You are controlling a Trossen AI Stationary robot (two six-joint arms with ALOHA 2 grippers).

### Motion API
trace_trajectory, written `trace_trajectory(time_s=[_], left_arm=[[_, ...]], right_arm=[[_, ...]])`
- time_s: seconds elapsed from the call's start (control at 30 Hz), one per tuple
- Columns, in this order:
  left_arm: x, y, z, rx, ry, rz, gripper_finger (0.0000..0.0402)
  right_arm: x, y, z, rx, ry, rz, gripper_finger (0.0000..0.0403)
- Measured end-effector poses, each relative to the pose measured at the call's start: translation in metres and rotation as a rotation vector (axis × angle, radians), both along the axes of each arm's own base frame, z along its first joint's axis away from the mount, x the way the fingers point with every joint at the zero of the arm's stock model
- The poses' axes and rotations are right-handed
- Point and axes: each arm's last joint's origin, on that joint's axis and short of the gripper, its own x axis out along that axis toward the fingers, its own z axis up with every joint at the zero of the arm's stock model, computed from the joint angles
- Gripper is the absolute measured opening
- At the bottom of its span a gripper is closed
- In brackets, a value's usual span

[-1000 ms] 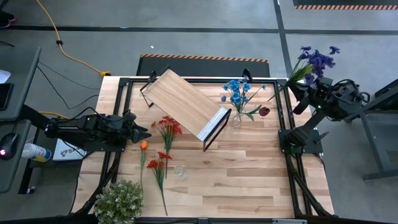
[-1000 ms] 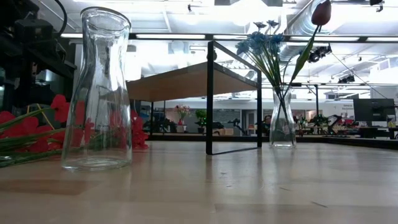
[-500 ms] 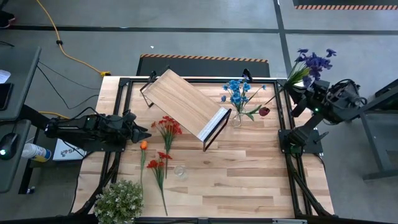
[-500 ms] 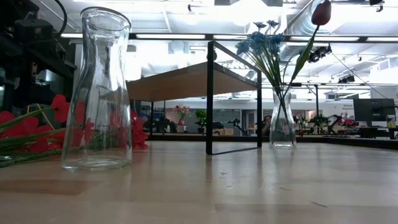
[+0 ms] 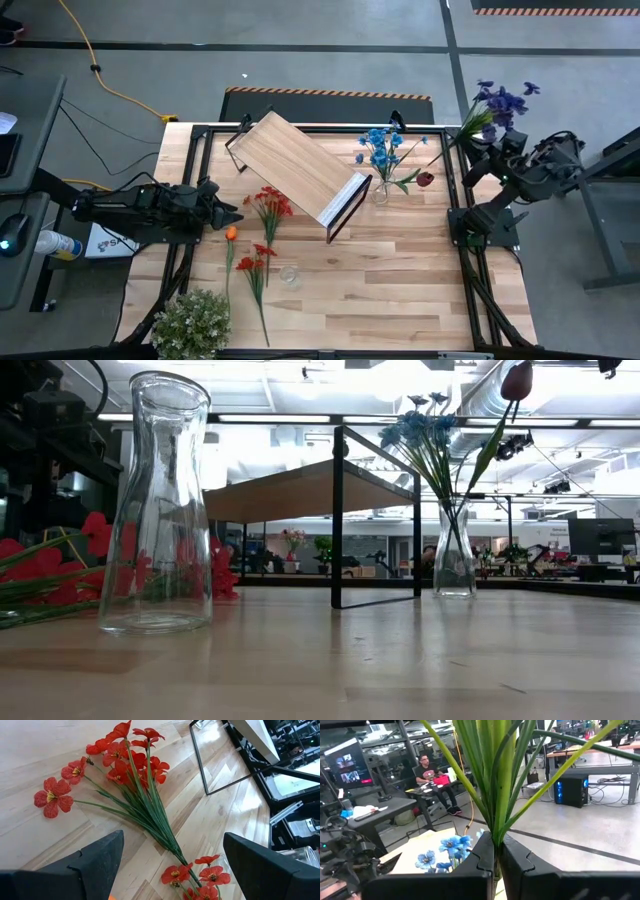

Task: Pick and place flowers into a vace then onto a shelf
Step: Put the violet flowers into the top transparent vase

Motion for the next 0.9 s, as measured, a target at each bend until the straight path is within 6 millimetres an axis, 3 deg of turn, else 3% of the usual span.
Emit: trace_trajectory(time_s=[0.33,0.9], left_arm=[[0.000,0.000,0.000,0.000,0.000,0.000,0.0376],[0.000,0.000,0.000,0.000,0.000,0.000,0.0376]], right_arm=[[-0.003,-0.005,-0.009,0.001,0.074,-0.027,0.0007],[-0.038,-0.028,-0.019,0.075,0.047,-0.025,0.0007]])
